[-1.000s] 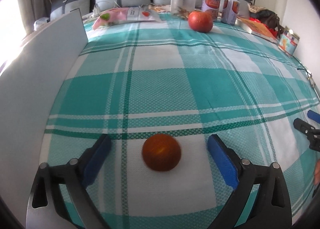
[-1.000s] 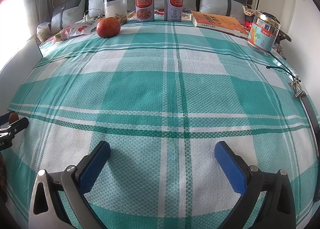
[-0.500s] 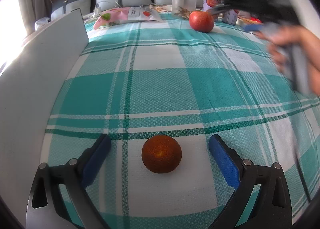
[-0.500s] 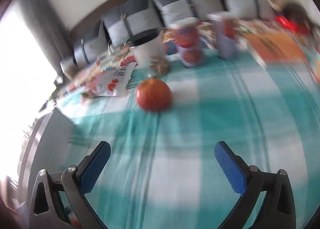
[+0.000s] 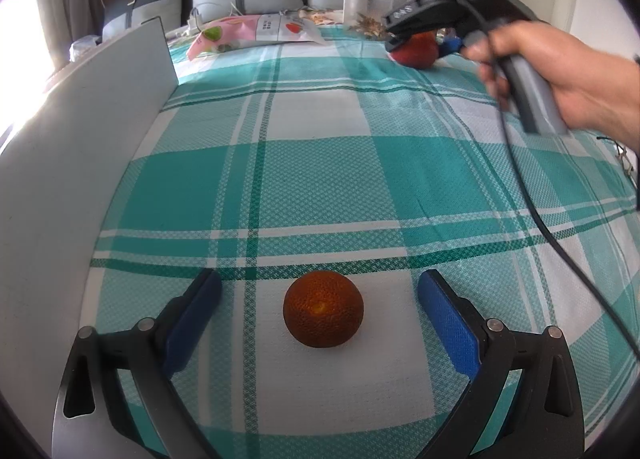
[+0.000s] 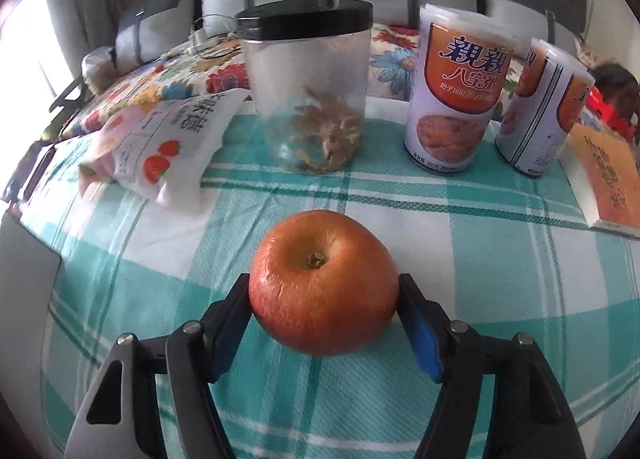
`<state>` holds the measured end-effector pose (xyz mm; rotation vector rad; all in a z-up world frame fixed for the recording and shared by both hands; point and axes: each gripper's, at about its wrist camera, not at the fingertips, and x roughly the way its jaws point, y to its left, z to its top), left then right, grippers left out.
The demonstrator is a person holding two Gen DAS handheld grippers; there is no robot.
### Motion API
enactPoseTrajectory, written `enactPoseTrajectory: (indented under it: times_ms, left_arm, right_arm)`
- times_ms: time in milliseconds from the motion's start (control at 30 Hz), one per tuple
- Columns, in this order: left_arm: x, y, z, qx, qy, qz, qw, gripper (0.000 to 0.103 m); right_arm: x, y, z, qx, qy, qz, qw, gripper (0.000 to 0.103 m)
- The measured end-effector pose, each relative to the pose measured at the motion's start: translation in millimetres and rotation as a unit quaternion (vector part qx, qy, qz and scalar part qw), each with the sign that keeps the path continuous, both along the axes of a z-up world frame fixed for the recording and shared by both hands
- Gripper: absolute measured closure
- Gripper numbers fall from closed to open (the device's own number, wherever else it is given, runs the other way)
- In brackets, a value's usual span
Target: Organize fruits
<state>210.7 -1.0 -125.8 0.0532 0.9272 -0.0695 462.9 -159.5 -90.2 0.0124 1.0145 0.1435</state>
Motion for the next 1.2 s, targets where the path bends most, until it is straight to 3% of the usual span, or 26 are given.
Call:
enactPoseTrajectory:
  times_ms: [167, 333, 600, 700, 767, 800, 833, 1200]
  left_arm:
    - [0, 0, 0, 0.000, 0.000, 0.000, 1.0000, 0.003]
    - [0, 0, 0, 0.000, 0.000, 0.000, 1.0000, 0.003]
    - [0, 0, 0, 0.000, 0.000, 0.000, 1.0000, 0.003]
    - [0, 0, 0, 0.000, 0.000, 0.000, 1.0000, 0.003]
    - [0, 0, 0, -0.001, 0.000, 0.000, 1.0000, 0.003]
    - [0, 0, 0, 0.000, 0.000, 0.000, 1.0000, 0.003]
    - [0, 0, 0, 0.000, 0.000, 0.000, 1.0000, 0.003]
    - [0, 0, 0, -0.001, 0.000, 0.000, 1.0000, 0.003]
  right_arm:
    - [-56, -18, 5, 0.036, 0.002, 0.023, 0.999, 0.033]
    - [-149, -45, 7, 0.063, 0.002, 0.047, 0.997, 0.033]
    - [-321, -64, 11, 0.015, -0.035, 0.031, 0.999, 0.033]
    - [-334, -58, 3, -0.006, -0.049, 0.021, 0.999, 0.032]
    - [-329, -51, -2, -0.027, -0.046, 0.023, 0.998, 0.026]
    - [-325, -48, -5, -0.034, -0.036, 0.028, 0.998, 0.009]
    - [-320, -44, -10, -0.044, -0.026, 0.031, 0.998, 0.000]
    - [-318, -45, -17, -0.042, -0.025, 0.028, 0.998, 0.000]
